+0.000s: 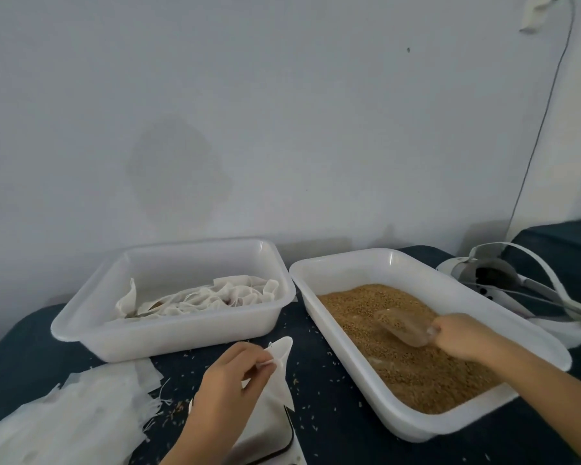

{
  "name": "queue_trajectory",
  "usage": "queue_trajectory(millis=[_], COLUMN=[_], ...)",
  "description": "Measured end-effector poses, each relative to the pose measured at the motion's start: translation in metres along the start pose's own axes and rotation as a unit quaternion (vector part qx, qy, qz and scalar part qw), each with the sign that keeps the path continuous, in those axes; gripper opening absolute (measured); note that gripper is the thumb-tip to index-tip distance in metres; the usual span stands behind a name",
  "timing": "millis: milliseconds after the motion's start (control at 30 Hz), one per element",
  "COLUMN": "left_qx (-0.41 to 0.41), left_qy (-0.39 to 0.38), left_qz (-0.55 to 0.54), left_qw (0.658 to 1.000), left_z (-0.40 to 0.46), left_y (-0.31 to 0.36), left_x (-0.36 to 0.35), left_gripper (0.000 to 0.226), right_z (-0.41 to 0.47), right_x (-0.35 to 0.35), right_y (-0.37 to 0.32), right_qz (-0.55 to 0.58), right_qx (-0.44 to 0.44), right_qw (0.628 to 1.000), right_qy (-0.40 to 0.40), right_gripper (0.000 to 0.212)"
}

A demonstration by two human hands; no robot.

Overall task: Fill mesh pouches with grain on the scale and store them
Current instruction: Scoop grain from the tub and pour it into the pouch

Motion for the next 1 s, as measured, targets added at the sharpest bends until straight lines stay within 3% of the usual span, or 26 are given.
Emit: queue_trajectory(millis=[200,400,533,633,800,900,1000], left_qx=[-0.005,-0.002,0.006,0.013,0.033,0.032,0.039], left_qy=[-0.008,-0.010,-0.010,-0.009,-0.002,-0.007,-0.014], left_qz=[0.001,-0.006,-0.010,-0.009,0.000,0.006,0.013], left_qw=[1.000,1.000,1.000,1.000,0.999,0.999,0.999], left_z=[0.003,0.005,0.004,0.004,0.010,0.014,0.016], left_y=[0.004,0.009,0.007,0.003,-0.002,-0.003,-0.009], left_x=[-0.006,-0.011,-0.010,-0.008,-0.004,-0.003,-0.001], left_gripper=[0.015,0.012,0.012,0.014,0.026,0.029,0.019], right_z=[0.006,0.007,0.022,0.025,0.014,0.005,-0.008], right_x=[0.012,0.006,-0.005,-0.005,-0.001,0.011,0.026], right_y=[0.019,-0.016,-0.016,-0.017,-0.031,-0.043,-0.059], right_qz=[-0.077,-0.033,-0.010,0.094,0.194,0.217,0.210], right_qx=[-0.078,-0.087,-0.054,0.008,0.101,0.153,0.194], right_qw=[0.993,0.996,0.998,0.995,0.976,0.964,0.957], right_qy=[0.035,0.010,0.006,0.036,0.005,-0.006,-0.035], right_gripper=[0.031,0.039,0.032,0.033,0.020,0.033,0.032])
Point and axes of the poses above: each hand's wrist, its own z-axis towards the middle knuckle, its own x-axis out of the back of the hand, y = z × x, the point moved 7 cm from there along z, towards the middle knuckle, and after that the axes turned 15 degrees about z, right-handed, at the moved point
